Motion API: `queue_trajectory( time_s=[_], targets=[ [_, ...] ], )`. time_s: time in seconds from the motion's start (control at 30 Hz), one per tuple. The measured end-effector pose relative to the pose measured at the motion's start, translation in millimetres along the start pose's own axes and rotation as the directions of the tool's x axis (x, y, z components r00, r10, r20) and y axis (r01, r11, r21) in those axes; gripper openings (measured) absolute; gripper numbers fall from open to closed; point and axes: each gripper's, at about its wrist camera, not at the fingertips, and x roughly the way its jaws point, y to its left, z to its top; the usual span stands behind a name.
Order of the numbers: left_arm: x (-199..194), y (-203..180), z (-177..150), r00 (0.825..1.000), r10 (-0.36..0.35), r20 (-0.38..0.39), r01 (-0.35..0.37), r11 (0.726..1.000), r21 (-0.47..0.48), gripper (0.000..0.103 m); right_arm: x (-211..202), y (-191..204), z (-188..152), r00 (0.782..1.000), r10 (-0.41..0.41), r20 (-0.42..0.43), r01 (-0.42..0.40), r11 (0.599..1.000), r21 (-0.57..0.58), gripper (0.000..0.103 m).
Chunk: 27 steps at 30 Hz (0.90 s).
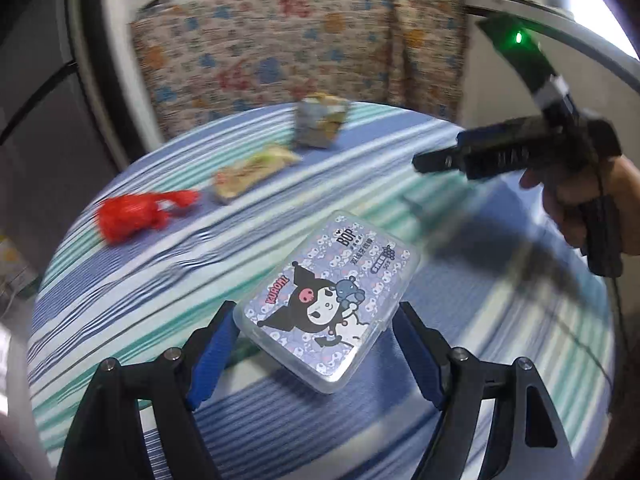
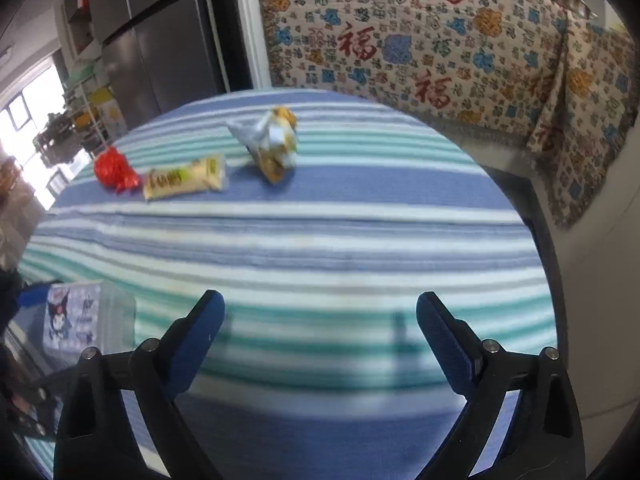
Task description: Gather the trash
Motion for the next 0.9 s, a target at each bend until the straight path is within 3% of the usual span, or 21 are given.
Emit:
queue_trajectory(
  time_s=[0.1, 0.2, 0.27, 0.33, 0.47, 0.57, 0.6, 0.73, 0.8, 0.83, 0.87, 0.9],
  targets=[
    [5.8, 20.8, 1.2, 0.999, -0.025, -0.023, 0.023, 0.994, -0.109, 0.080, 24.2, 12.1, 43.0, 0.999, 0.026, 0.019, -0.026, 0.999, -0.046, 0.091],
    [9.0, 27.0, 0.3, 0.996, -0.069, -0.055, 0.063, 0.992, -0.109, 0.080, 50.4, 16.9, 74.0, 1.000, 0.004, 0.026, -0.003, 0.999, -0.052, 0.077],
    [8.6, 26.7, -1.6, 0.994, -0.089, -0.066, 0.084, 0.994, -0.074, 0.080, 64.0, 14.4, 81.2, 0.999, 0.042, -0.014, -0.042, 0.999, -0.025, 0.020],
    [6.4, 28.4, -1.7, 0.992, -0.107, -0.071, 0.103, 0.993, -0.053, 0.080, 59.5, 11.9, 78.3, 0.999, 0.042, -0.008, -0.042, 0.999, -0.013, 0.017],
    [-6.7, 31.8, 1.2, 0.983, -0.177, -0.048, 0.176, 0.984, -0.037, 0.080, 21.4, 11.7, 45.3, 0.998, 0.063, 0.000, -0.063, 0.997, -0.035, 0.016],
    [-12.7, 33.2, 3.2, 0.977, -0.208, -0.035, 0.208, 0.978, -0.016, 0.080, -3.2, 18.4, 5.2, 0.994, 0.080, -0.074, -0.084, 0.996, -0.040, 0.017],
    [-13.7, 33.3, 4.0, 0.963, -0.269, -0.020, 0.268, 0.963, -0.010, 0.080, -9.5, 19.9, -7.9, 0.991, 0.084, -0.100, -0.088, 0.995, -0.037, 0.017],
    [-16.4, 23.8, 0.8, 0.932, -0.357, -0.061, 0.360, 0.930, 0.069, 0.080, -31.8, 24.9, -60.7, 0.979, 0.096, -0.179, -0.096, 0.995, 0.009, 0.019],
    [-18.5, 17.3, -0.8, 0.940, -0.337, -0.056, 0.341, 0.933, 0.112, 0.080, -43.8, 24.3, -75.4, 0.982, 0.099, -0.162, -0.095, 0.995, 0.030, 0.021],
    [-19.6, 15.4, -1.1, 0.949, -0.312, -0.044, 0.315, 0.942, 0.115, 0.080, -50.4, 23.4, -80.2, 0.985, 0.085, -0.151, -0.081, 0.996, 0.032, 0.030],
    [-20.2, 14.6, -0.9, 0.955, -0.296, -0.034, 0.298, 0.949, 0.103, 0.080, -57.6, 21.1, -83.6, 0.989, 0.068, -0.133, -0.063, 0.997, 0.041, 0.053],
    [-20.3, 15.2, -0.1, 0.956, -0.291, -0.024, 0.292, 0.953, 0.081, 0.080, -63.7, 17.8, -84.1, 0.992, 0.062, -0.108, -0.056, 0.997, 0.056, 0.066]
  ],
)
